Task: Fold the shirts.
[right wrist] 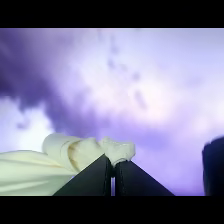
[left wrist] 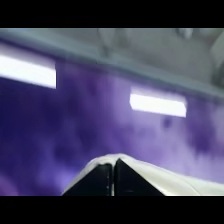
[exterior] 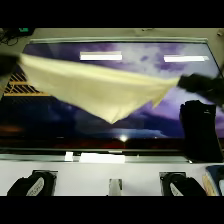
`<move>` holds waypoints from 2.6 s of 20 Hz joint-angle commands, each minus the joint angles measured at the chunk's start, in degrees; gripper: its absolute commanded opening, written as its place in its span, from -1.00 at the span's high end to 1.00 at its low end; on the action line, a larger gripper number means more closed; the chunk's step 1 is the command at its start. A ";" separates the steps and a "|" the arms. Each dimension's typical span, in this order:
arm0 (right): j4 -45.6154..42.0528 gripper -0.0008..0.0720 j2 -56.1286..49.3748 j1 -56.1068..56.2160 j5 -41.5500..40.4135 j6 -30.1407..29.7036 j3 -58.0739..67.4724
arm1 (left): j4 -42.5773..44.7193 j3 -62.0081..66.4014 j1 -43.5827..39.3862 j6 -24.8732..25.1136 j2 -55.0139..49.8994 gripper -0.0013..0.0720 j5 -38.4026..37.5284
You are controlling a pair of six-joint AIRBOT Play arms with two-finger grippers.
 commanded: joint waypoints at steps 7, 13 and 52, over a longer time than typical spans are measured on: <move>-2.51 0.91 12.52 -0.02 12.41 -1.57 23.39 | 0.15 23.61 0.02 -4.37 10.16 0.88 1.90; -2.89 0.90 9.29 -0.02 37.42 -4.46 22.75 | 9.35 22.86 0.02 -4.37 7.32 0.88 -1.16; 31.63 -0.68 -27.15 -26.08 18.21 -22.88 -8.00 | 3.65 -24.68 8.94 -2.62 -33.92 -0.28 -24.46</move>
